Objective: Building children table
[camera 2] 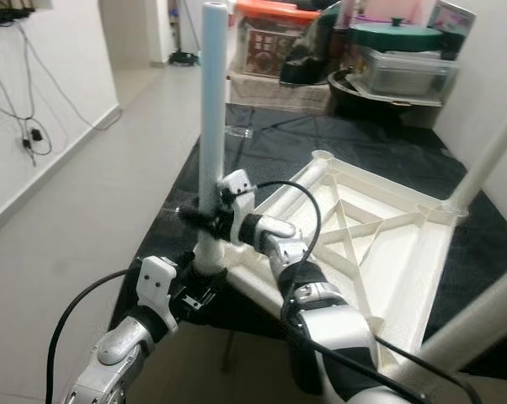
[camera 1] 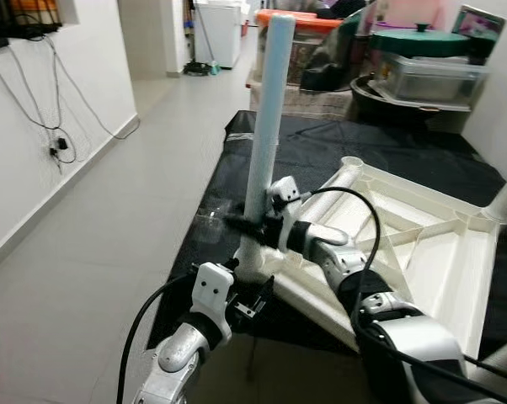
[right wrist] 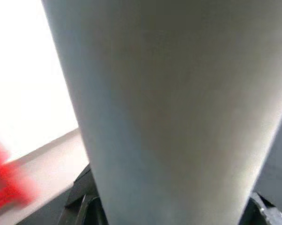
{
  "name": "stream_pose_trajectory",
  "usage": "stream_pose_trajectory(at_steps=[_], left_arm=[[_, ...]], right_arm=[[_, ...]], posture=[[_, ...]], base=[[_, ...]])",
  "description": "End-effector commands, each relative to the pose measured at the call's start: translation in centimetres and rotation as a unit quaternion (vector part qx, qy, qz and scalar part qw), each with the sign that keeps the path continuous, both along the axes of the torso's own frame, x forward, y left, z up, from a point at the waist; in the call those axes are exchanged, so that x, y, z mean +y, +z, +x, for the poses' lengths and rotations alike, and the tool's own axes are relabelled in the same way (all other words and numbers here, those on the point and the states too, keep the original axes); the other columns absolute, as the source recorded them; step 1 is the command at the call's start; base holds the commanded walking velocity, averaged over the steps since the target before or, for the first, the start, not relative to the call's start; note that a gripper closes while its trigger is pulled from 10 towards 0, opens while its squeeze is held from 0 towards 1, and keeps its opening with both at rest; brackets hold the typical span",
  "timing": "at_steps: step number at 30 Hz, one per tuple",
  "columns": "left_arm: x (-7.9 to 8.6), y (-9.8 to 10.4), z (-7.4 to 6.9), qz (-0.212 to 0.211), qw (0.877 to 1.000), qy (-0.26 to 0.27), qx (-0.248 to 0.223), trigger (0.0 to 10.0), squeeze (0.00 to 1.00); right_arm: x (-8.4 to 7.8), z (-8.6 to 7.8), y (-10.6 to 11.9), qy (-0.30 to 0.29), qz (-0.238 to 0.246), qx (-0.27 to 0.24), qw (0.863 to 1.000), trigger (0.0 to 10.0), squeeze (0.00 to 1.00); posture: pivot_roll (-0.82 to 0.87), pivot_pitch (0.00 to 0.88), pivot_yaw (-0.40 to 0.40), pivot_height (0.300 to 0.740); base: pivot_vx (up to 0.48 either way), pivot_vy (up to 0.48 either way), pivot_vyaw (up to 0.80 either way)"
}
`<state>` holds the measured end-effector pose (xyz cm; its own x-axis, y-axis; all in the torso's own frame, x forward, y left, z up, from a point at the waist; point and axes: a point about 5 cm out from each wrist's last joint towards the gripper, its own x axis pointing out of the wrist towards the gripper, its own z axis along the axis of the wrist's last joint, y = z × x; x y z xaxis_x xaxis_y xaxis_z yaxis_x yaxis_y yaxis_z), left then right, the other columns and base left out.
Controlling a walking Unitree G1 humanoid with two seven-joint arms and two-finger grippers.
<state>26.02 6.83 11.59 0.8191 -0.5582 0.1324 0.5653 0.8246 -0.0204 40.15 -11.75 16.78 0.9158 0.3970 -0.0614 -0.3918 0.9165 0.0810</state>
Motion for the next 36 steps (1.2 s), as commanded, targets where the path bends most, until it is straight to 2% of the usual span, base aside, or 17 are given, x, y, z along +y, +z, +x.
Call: stream_pose_trajectory(at_steps=[1,3,4,6,8,12,16,17,18,19,22,23,27,31,33,35,36], left_arm=[[0.0,-0.3,-0.1,0.002,1.0,-0.001,0.009,10.0,0.0],[0.1,-0.3,0.0,0.002,1.0,-0.002,0.01,10.0,0.0],[0.1,-0.3,0.0,0.002,1.0,-0.002,0.01,10.0,0.0],[0.1,-0.2,0.0,0.003,1.0,-0.002,0.009,10.0,0.0],[0.1,-0.2,0.1,0.004,1.0,-0.002,0.009,10.0,0.0],[0.1,-0.2,0.1,0.004,1.0,-0.001,0.009,10.0,0.0],[0.2,-0.2,0.1,0.004,1.0,-0.001,0.01,10.0,0.0],[0.2,-0.2,0.1,0.004,1.0,-0.002,0.01,10.0,0.0],[0.2,-0.2,0.1,0.004,1.0,-0.002,0.01,10.0,0.0],[0.1,-0.3,0.1,0.005,1.0,-0.002,0.011,10.0,0.0],[0.1,-0.3,0.1,0.005,1.0,-0.002,0.011,10.0,0.0],[0.1,-0.4,0.1,0.005,1.0,-0.002,0.011,10.0,0.0],[0.0,-0.6,-0.1,0.006,1.0,-0.003,0.011,10.0,0.0],[0.0,-0.6,-0.2,0.007,1.0,-0.004,0.011,10.0,0.0],[0.0,-0.6,-0.2,0.008,1.0,-0.005,0.011,10.0,0.0],[0.0,-0.6,-0.2,0.008,1.0,-0.006,0.011,10.0,0.0],[0.0,-0.6,-0.2,0.008,1.0,-0.006,0.011,10.0,0.0]], right_arm=[[-3.6,0.2,-0.7,-0.126,0.006,0.025,0.992,0.0,0.0],[-6.7,-0.2,-1.3,-0.281,0.016,0.038,0.959,0.0,0.0],[-6.7,-0.2,-1.3,-0.281,0.016,0.038,0.959,0.0,0.0],[-8.9,-1.2,-2.2,-0.408,0.033,0.047,0.911,0.0,0.0],[-9.1,-1.7,-2.6,-0.452,0.039,0.048,0.89,0.0,0.0],[-8.1,-2.0,-2.9,-0.465,0.041,0.042,0.883,0.0,0.0],[-7.3,-2.1,-2.9,-0.46,0.044,0.036,0.886,0.0,0.0],[-6.4,-2.0,-2.8,-0.443,0.043,0.028,0.895,10.0,0.0],[-6.4,-2.0,-2.8,-0.443,0.043,0.028,0.895,10.0,0.0],[-4.2,-1.5,-2.0,-0.357,0.062,-0.011,0.932,10.0,1.0],[-3.6,-1.4,-1.7,-0.334,0.063,-0.03,0.94,10.0,1.0],[-3.3,-1.4,-1.2,-0.311,0.067,-0.051,0.947,10.0,0.0],[-4.0,-1.2,-0.5,-0.254,0.052,-0.089,0.962,10.0,0.0],[-4.2,-1.1,-0.5,-0.228,0.046,-0.086,0.969,10.0,0.0],[-4.4,-0.8,-0.5,-0.144,0.069,-0.056,0.986,10.0,0.0],[-3.6,-0.8,-0.2,0.003,0.092,-0.022,0.996,10.0,0.0],[-3.6,-0.8,-0.2,0.003,0.092,-0.022,0.996,10.0,0.0]], posture=[[0.13,0.0,-0.074,0.74],[0.13,0.0,-0.073,0.74],[0.13,0.0,-0.073,0.74],[0.13,0.0,-0.072,0.74],[0.13,0.0,-0.072,0.74],[0.13,0.0,-0.068,0.74],[0.12,0.0,-0.065,0.74],[0.12,0.0,-0.065,0.74],[0.12,0.0,-0.065,0.74],[0.13,0.0,-0.073,0.74],[0.13,0.0,-0.073,0.74],[0.13,0.0,-0.073,0.74],[0.13,0.0,-0.081,0.74],[0.13,0.0,-0.081,0.74],[0.13,0.0,-0.08,0.74],[0.13,0.0,-0.078,0.74],[0.13,0.0,-0.078,0.74]], base=[[0.0,0.0,0.0],[0.0,0.0,0.0],[0.0,0.0,0.0],[0.0,0.0,0.0],[0.0,0.0,0.0],[0.0,0.0,0.0],[0.0,0.0,0.0],[0.0,0.0,0.0],[0.0,0.0,0.0],[0.0,0.0,0.0],[0.0,0.0,0.0],[0.0,0.0,0.0],[0.0,0.0,0.0],[0.0,0.0,0.0],[0.0,0.0,0.0],[0.0,0.0,0.0],[0.0,0.0,0.0]])
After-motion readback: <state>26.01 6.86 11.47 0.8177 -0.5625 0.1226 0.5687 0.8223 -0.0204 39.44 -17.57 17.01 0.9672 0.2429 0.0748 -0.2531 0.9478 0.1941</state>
